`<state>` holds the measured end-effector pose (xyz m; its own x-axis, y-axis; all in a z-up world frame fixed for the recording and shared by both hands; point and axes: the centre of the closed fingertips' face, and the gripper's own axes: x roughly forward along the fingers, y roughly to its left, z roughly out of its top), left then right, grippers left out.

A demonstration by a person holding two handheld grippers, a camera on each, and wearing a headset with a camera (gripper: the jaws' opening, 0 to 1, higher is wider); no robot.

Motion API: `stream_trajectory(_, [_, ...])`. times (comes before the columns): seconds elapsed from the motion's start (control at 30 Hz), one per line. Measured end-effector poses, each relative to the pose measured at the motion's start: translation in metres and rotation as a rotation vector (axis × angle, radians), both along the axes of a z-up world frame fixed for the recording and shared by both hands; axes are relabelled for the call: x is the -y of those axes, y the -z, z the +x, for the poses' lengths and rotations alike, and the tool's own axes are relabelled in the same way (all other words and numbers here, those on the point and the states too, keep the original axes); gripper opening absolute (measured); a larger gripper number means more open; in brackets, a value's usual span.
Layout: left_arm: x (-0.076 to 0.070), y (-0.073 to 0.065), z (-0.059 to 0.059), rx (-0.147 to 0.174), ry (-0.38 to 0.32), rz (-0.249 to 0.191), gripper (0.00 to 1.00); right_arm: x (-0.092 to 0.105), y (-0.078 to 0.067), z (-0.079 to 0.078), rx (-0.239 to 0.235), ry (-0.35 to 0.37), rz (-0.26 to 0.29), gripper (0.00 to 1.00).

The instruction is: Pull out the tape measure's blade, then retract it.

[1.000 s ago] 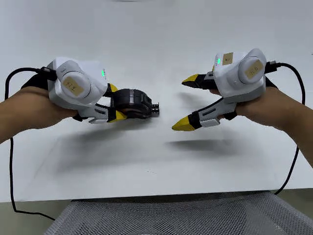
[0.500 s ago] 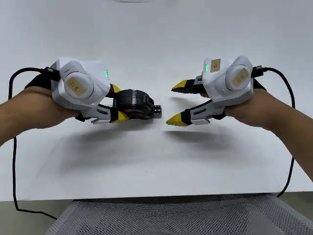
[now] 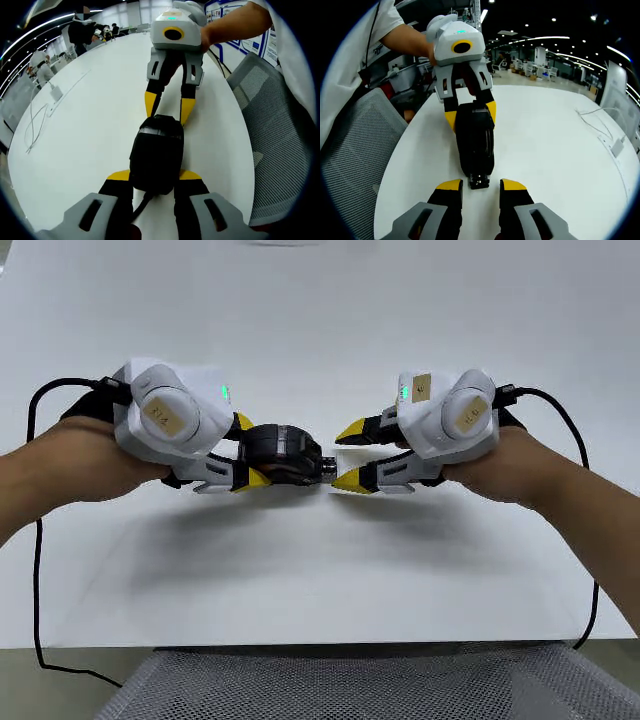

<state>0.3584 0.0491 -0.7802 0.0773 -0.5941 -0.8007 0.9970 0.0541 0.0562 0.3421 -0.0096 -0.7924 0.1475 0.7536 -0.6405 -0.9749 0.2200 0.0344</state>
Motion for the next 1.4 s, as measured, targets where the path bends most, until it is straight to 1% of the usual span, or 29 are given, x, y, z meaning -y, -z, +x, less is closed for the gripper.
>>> stream_trajectory(0.07, [0.0,0.0001,-0.0001,-0.002,0.0,0.0,0.26,-0.002,0.0004,-0.0008,-0.008,-0.001,0.01,0.24])
stream_trajectory(0.23, [0.0001,-0.0002,-0.0004,-0.003,0.003,0.0,0.26,-0.0056,0.002,-0.0006,-0.002,-0.013,0.014,0.2])
stream_trajectory(0.6, [-0.0003,-0.0008,-0.001,-0.002,0.002,-0.004,0.26,-0.0076,0.0074,-0.0024,0.007,-0.038,0.005,0.13])
stream_trajectory(0.9, [0.0001,-0.001,-0.0014,-0.001,0.005,-0.005,0.26,-0.01,0.0089,-0.003,0.022,-0.056,0.007,0.12])
stream_trajectory(1.07, [0.0,-0.0012,-0.0012,0.001,0.005,-0.005,0.26,-0.0096,0.0089,-0.0022,0.029,-0.046,0.009,0.11])
stream_trajectory(1.13, [-0.0002,-0.0011,-0.001,0.002,0.006,-0.004,0.26,-0.0093,0.0086,-0.0021,0.023,-0.039,0.01,0.1])
stream_trajectory(1.4, [-0.0005,-0.0005,-0.0012,0.005,0.008,-0.009,0.26,-0.0075,0.009,-0.0016,0.035,-0.047,0.002,0.09])
